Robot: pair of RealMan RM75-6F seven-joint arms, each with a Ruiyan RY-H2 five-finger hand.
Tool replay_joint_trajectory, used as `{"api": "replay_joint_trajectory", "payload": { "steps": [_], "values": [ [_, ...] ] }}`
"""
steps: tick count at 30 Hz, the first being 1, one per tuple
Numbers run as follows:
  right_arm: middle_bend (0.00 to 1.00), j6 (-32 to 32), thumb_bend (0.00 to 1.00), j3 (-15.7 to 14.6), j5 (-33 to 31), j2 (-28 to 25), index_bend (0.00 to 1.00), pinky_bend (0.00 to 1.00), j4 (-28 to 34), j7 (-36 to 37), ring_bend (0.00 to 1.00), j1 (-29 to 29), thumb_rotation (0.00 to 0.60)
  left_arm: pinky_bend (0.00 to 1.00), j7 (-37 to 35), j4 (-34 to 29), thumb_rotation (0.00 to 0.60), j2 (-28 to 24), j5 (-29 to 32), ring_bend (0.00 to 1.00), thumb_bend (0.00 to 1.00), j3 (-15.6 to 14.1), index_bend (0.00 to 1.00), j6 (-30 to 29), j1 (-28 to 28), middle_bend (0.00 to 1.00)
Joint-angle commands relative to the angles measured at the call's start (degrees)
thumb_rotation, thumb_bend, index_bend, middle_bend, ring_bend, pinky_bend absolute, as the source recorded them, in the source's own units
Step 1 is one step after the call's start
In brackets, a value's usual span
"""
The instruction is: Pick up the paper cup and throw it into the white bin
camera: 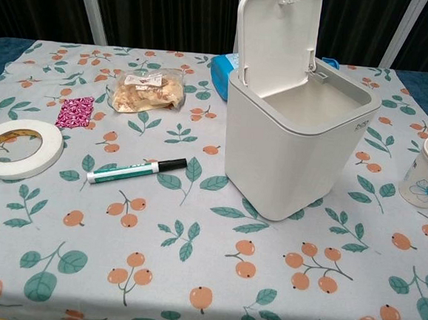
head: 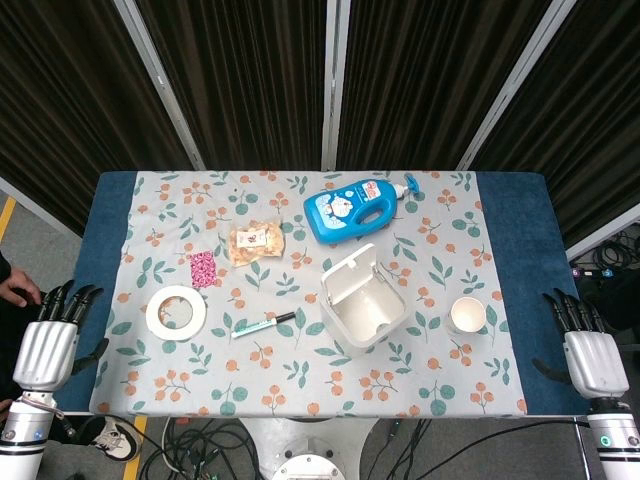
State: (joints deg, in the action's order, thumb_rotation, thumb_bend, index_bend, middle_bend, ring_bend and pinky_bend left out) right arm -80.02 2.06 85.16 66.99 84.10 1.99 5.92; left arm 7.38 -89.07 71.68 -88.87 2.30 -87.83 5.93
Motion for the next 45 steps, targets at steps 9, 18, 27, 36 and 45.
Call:
{"api": "replay_joint_trajectory", "payload": {
  "steps": [9, 18, 27, 36, 45],
  "values": [
    [0.00, 1.8, 0.05, -0.2, 0.1, 0.5, 0.00, 0.00, 0.8, -1.5, 0.00, 1.0, 0.600, 0.11, -1.4, 0.6, 0.600, 0.3, 0.2, 0.03, 0.25, -0.2, 0.17, 0.6, 0.1, 0.16],
    [0.00, 7.5, 0.05, 1.1, 0.1, 1.9, 0.00, 0.00, 3.5, -6.9, 0.00, 5.9, 0.600, 0.11, -2.3, 2.1, 0.600, 1.4, 0.1, 0.03, 0.25, -0.8, 0.17, 0.8, -0.1, 0.16],
    [0.00, 17.4, 0.06, 3.4, -4.9, 5.6, 0.00, 0.03, 2.8, -11.1, 0.00, 12.6, 0.600, 0.11, -3.2, 2.6, 0.600, 1.4, 0.2, 0.03, 0.25, -0.7, 0.17, 0.9, -0.1, 0.16],
    [0.08, 19.6, 0.18, 3.3, -6.1, 8.5, 0.00, 0.27, 2.4, -13.1, 0.02, 15.1, 0.600, 0.11, -4.5, 3.6, 0.600, 1.7, 0.9, 0.03, 0.25, -1.0, 0.17, 1.6, -0.4, 0.16],
    [0.23, 20.1, 0.26, 2.7, -8.5, 8.7, 0.10, 0.48, 3.4, -15.4, 0.18, 15.5, 0.600, 0.11, -5.4, 4.7, 0.600, 2.3, 1.0, 0.03, 0.25, -1.0, 0.17, 1.7, -0.4, 0.16]
  ]
}}
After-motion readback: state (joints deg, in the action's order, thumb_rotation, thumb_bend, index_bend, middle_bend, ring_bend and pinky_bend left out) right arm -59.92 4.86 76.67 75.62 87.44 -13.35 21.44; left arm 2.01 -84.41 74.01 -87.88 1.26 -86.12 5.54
